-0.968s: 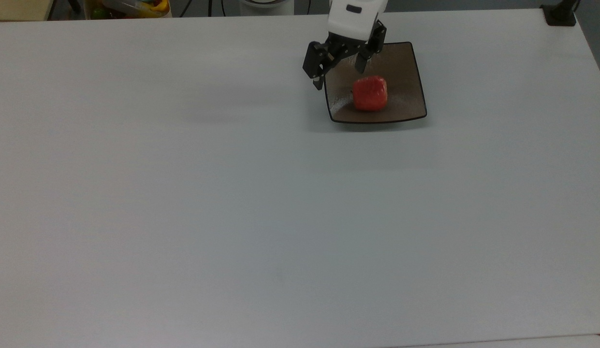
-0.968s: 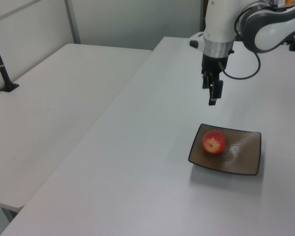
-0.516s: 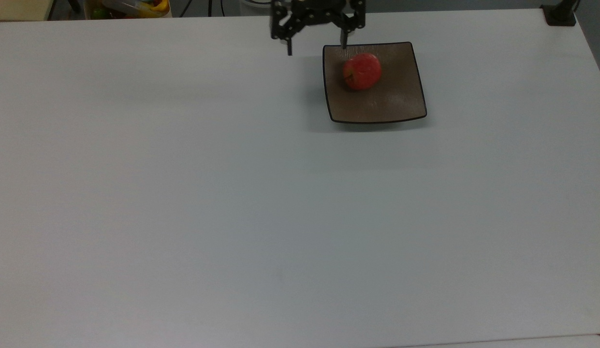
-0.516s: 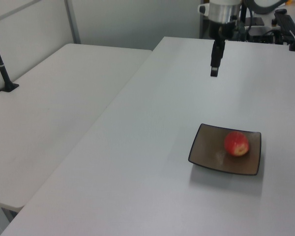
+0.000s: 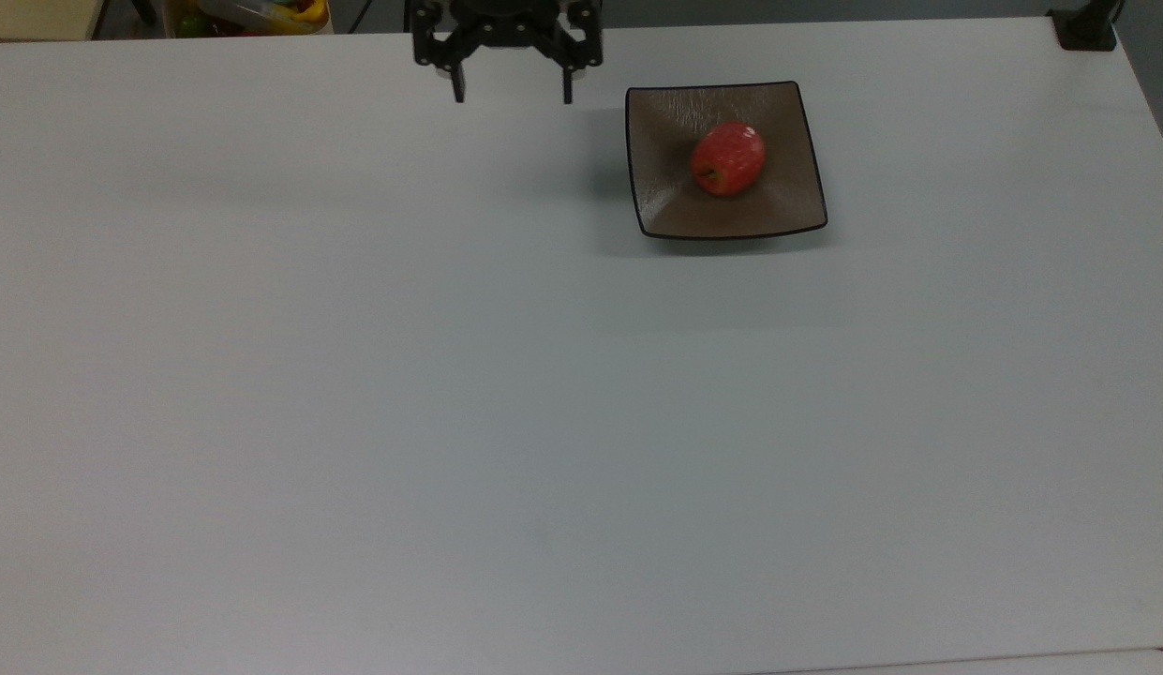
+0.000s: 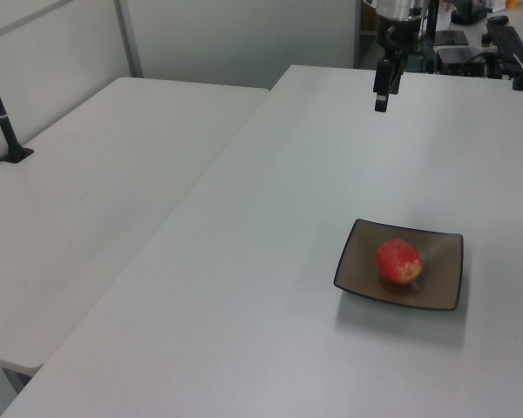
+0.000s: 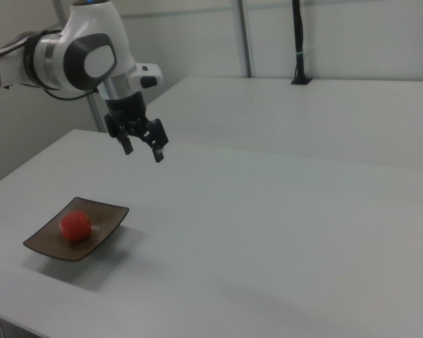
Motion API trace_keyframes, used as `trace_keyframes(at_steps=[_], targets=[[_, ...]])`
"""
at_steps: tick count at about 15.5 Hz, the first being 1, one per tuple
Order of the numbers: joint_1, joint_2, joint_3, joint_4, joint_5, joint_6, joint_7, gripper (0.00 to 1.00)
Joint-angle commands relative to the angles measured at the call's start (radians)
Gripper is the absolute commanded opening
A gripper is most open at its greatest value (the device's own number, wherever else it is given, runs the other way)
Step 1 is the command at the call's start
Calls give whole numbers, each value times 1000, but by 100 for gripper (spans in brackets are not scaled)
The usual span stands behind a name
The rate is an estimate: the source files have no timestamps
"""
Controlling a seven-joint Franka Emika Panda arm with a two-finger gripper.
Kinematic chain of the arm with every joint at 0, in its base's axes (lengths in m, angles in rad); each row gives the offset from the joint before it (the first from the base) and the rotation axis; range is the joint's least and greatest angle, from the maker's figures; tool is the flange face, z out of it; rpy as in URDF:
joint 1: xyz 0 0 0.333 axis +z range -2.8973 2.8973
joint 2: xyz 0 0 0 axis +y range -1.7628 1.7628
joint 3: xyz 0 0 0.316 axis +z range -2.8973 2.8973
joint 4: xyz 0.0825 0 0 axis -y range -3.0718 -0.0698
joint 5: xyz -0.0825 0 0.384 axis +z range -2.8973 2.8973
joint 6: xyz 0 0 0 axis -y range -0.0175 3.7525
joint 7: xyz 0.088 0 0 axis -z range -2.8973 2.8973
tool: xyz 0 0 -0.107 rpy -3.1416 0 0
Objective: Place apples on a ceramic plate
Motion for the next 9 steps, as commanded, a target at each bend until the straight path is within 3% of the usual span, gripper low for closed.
trace_keyframes(at_steps=[1, 9], targets=[[9, -6, -51, -4, 2, -20, -85, 100], [1, 4, -57, -15, 2, -8, -98, 100]])
